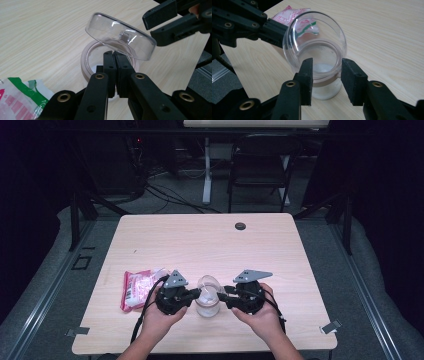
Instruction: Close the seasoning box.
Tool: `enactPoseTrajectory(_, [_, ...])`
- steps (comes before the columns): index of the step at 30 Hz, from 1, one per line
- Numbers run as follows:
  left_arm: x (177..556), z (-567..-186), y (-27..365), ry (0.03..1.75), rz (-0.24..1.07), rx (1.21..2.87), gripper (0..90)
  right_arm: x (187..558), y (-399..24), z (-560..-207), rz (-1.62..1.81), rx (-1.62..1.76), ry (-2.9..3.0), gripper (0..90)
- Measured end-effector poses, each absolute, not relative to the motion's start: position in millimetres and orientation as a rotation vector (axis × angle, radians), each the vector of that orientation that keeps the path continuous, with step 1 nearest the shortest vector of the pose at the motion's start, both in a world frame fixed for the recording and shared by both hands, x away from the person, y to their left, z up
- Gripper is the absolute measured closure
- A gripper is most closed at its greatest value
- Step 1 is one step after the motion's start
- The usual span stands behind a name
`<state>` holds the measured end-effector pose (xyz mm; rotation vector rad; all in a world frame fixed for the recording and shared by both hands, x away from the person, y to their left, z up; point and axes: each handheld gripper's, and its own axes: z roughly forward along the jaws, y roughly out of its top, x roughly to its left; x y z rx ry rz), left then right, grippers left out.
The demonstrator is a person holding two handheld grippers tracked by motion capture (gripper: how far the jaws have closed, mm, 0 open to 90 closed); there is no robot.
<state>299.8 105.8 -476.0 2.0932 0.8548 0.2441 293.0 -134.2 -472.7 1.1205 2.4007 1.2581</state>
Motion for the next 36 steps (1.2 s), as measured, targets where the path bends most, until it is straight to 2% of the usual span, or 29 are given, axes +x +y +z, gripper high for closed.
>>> enactPoseTrajectory(12, [305.4, -461.6, 97.8, 0.860, 0.243, 2.081, 77.4, 283.6, -123.8, -471.0, 1.230, 1.012, 2.419, 46.1])
enactPoseTrajectory(24, [308.9, -470.9, 93.9, 0.889, 0.296, 2.108, 66.1, 284.9, -121.8, -474.4, 1.223, 1.018, 2.396, 52.0])
enactPoseTrajectory(36, [315.0, -491.7, 98.2, 0.957, 0.327, 2.124, 60.5, 285.5, -124.5, -474.1, 1.235, 1.024, 2.398, 53.0])
